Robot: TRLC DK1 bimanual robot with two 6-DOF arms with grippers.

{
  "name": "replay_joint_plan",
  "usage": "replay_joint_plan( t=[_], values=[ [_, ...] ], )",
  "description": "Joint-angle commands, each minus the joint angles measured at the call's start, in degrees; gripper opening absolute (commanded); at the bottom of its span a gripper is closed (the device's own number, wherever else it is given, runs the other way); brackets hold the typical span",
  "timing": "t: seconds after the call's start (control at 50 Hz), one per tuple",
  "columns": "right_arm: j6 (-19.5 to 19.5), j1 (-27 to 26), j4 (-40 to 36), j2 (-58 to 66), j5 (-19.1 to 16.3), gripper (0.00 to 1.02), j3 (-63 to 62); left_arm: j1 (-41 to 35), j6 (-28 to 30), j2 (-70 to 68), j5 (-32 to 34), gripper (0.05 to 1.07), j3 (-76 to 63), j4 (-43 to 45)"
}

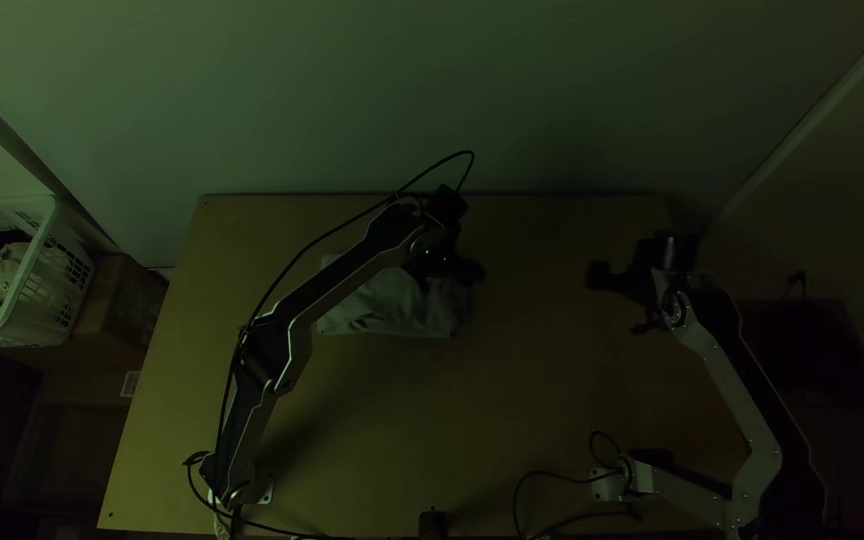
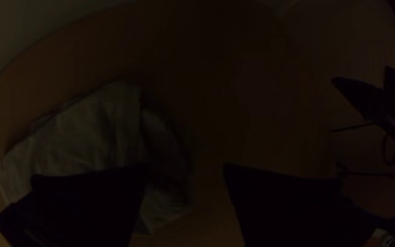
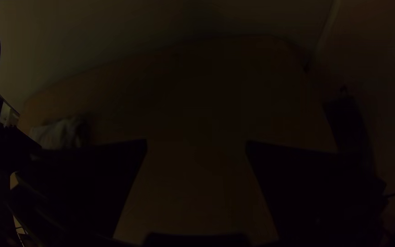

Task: Fold the t-shirt

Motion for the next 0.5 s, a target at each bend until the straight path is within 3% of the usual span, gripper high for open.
replay_joint_plan(
  t=[0.0,0.28,0.48],
  values=[
    [1.2,0.4,1.4,-0.7,-0.2,0.99,-1.0,0.4,-3.3,-2.3,1.8,1.03,1.3,0.1],
    [-0.1,0.3,3.7,-0.9,-0.1,0.99,1.3,4.5,1.2,-7.1,3.1,1.03,-1.0,-1.0],
    [-3.4,-0.1,5.4,-2.4,-0.1,0.99,5.1,10.0,6.6,-13.5,3.1,1.03,-3.0,-0.8]
  ],
)
